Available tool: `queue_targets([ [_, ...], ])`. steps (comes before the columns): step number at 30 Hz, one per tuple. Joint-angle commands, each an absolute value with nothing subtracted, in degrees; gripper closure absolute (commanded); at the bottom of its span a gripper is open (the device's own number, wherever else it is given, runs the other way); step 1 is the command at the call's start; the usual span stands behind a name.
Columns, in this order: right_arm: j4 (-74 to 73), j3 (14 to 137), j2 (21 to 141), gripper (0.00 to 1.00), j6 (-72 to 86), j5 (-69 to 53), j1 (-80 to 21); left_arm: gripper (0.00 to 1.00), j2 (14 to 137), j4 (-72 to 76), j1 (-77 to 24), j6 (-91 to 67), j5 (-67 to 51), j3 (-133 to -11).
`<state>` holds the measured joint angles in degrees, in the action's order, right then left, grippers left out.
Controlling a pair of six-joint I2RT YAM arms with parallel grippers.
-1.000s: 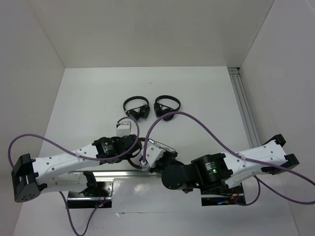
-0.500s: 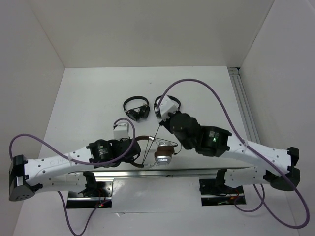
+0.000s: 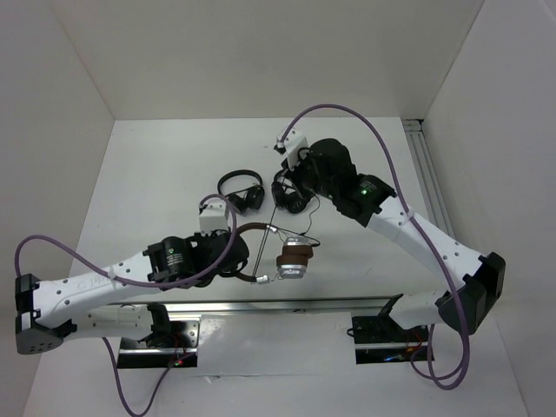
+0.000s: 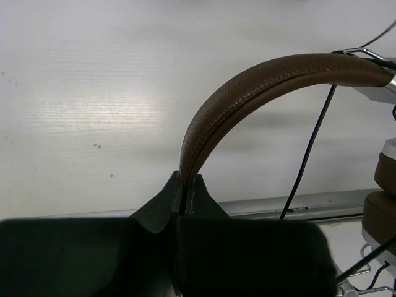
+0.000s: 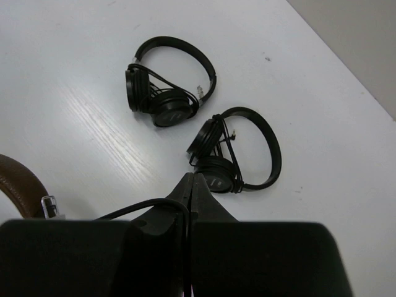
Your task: Wrap the headphones
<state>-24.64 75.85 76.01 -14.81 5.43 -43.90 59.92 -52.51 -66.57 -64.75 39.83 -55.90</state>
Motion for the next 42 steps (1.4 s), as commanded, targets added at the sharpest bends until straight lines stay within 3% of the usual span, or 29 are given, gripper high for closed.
queue_targets([
  [1,-15.13,77.80,76.38,1.00,-14.69,-3.24,-38.77,1.00,58.63,-57.30,-67.06,-59.51,39.64,-60.55],
  [12,-10.82,81.04,86.13,1.00,-8.88,-21.79,-34.63,1.00,59.59,-61.52,-67.06,-53.44,43.06,-74.26],
  [21,12.63,62.62,84.38,0.91,3.94,-36.45,-32.34,1.00,61.78,-71.45,-67.06,-59.50,49.65,-86.91],
  [32,46.10,47.91,96.84,0.91,20.29,-36.30,-42.79,1.00,64.16,-73.04,-67.06,-68.02,55.11,-94.83],
  [42,60.64,40.18,104.77,0.91,25.93,-33.13,-47.28,1.00,67.06,-78.22,-63.82,-73.13,55.90,-100.11],
])
